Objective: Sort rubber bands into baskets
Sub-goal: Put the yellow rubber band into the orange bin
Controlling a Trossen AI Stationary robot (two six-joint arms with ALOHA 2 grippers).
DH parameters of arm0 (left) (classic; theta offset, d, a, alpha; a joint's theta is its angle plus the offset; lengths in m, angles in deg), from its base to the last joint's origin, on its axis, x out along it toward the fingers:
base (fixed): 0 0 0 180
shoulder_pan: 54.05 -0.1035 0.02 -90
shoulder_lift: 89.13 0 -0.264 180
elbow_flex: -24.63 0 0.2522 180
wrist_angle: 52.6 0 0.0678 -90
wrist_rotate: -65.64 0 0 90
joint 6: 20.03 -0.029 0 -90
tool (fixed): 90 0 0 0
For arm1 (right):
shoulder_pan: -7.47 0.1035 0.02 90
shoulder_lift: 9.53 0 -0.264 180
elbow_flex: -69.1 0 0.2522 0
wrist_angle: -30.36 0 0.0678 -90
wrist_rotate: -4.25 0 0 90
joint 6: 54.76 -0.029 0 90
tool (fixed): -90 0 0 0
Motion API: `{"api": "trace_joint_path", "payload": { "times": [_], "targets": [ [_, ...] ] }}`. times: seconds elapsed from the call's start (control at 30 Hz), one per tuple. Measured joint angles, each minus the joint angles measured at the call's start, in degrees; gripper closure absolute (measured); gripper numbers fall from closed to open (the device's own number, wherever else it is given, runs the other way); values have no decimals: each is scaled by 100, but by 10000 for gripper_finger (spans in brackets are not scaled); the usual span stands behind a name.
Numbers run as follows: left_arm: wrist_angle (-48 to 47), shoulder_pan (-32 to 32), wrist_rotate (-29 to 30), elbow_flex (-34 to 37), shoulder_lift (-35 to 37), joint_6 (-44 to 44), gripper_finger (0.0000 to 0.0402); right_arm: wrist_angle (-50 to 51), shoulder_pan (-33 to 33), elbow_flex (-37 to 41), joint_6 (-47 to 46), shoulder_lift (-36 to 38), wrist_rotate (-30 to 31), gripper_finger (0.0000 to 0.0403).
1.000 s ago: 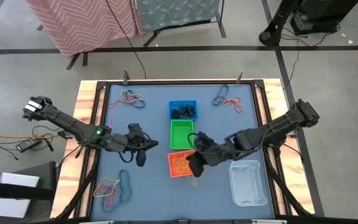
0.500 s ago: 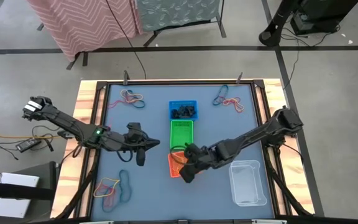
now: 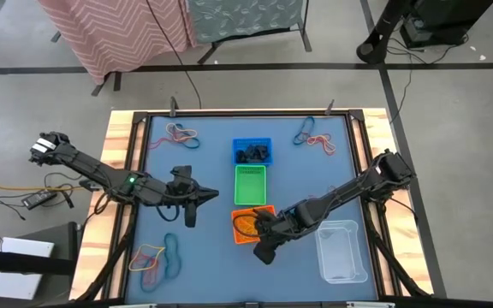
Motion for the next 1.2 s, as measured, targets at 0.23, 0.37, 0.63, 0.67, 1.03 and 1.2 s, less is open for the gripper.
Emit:
{"api": "trace_joint_path", "payload": {
  "times": [0.23, 0.37, 0.63, 0.67, 1.03, 1.2],
  "targets": [
    [-1, -4, 19, -1, -2, 3, 398, -311, -80, -223, 449, 392, 356, 402],
    [-15, -9, 34, -1, -2, 3, 398, -265, -160, -232, 565, 460, 347, 402],
    [-12, -32, 40, -1, -4, -5, 398, -86, -319, -214, 492, 295, 711, 356],
    [-22, -33, 40, -1, -4, -5, 398, -37, -362, -214, 420, 288, 710, 347],
    [-39, -33, -548, -1, -4, 7, 397, 70, -516, -201, 883, 276, 582, 185],
    [-161, 0, -1898, -5, -4, 559, 361, 265, -518, -208, 1305, 882, 1191, 146]
  ]
}}
